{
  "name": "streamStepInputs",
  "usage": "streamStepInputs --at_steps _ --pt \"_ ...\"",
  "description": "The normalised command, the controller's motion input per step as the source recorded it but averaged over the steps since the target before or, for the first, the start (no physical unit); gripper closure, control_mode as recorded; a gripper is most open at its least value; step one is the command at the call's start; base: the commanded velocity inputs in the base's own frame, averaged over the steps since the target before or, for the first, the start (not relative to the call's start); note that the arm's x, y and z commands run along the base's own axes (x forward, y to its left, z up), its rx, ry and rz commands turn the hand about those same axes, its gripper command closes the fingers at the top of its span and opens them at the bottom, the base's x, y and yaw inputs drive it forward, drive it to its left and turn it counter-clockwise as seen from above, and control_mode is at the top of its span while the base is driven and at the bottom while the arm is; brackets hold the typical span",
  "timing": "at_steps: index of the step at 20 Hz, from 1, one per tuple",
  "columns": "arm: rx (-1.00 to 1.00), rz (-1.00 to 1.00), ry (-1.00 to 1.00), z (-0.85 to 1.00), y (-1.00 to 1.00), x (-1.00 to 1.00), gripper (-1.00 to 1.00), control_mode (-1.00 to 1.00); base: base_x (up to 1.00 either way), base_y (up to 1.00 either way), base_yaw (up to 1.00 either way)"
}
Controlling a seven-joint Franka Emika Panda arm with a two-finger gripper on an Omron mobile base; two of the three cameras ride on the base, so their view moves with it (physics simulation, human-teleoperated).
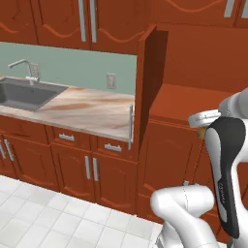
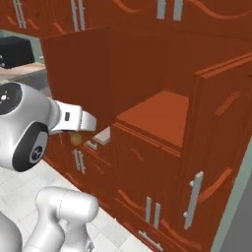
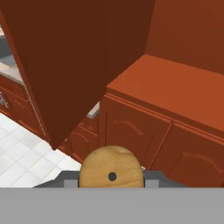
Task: Take 2 condiments from the cabinet and move them on the counter near the stove.Make sure the condiments are lined up with each other, next to each other.
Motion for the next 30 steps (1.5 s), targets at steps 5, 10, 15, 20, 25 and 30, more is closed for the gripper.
streamStepInputs --at_steps 5,10,15,20,25,30 --pt "0.00 0.00 0.00 0.00 0.00 0.00 1.00 1.00 -0.08 0.62 0.82" --pt "0.00 0.00 0.00 0.00 0.00 0.00 1.00 1.00 -0.02 0.47 0.95" --pt "0.00 0.00 0.00 0.00 0.00 0.00 1.00 1.00 0.53 0.32 0.74" --pt "0.00 0.00 0.00 0.00 0.00 0.00 1.00 1.00 1.00 0.48 0.23" --pt "0.00 0.00 0.00 0.00 0.00 0.00 1.00 1.00 1.00 0.51 0.04" --pt "0.00 0.00 0.00 0.00 0.00 0.00 1.00 1.00 0.98 0.56 0.27"
